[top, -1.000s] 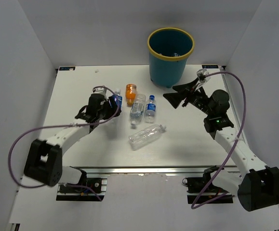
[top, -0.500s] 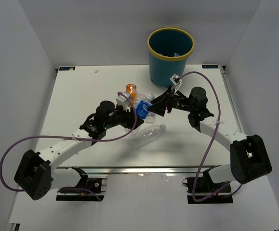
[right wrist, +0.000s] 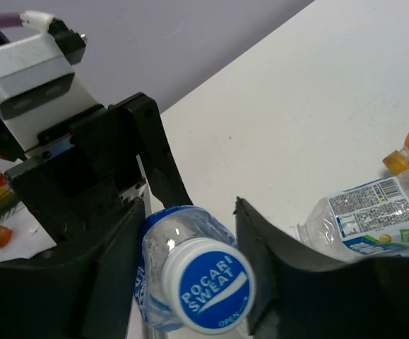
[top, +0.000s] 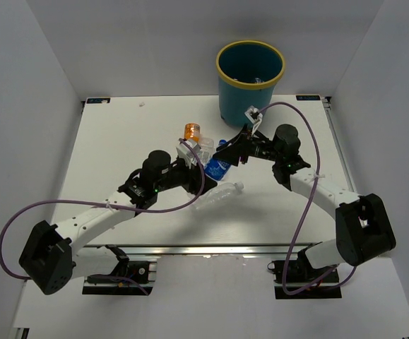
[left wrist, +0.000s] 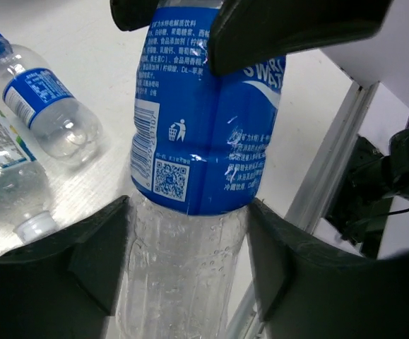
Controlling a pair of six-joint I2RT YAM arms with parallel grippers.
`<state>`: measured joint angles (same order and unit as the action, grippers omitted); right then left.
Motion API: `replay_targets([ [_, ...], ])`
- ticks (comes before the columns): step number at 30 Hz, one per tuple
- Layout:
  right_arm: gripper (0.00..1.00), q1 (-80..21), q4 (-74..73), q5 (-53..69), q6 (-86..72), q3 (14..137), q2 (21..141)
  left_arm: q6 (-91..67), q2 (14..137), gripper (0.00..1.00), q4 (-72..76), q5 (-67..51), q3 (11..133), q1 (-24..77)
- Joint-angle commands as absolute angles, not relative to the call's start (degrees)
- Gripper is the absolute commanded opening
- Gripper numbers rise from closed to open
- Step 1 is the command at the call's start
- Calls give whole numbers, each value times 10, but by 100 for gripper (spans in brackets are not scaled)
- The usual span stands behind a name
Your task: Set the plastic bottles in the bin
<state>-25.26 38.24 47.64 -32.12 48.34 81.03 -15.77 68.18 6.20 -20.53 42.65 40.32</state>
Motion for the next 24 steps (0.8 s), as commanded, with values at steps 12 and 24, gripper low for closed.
replay_targets([
  [12,11,-232,190,261,-193,666,813,-158,713,98,-24,33,503,405],
  [24,10,-216,147,-102,-7,1102,1003,-158,744,98,-18,16,500,330],
])
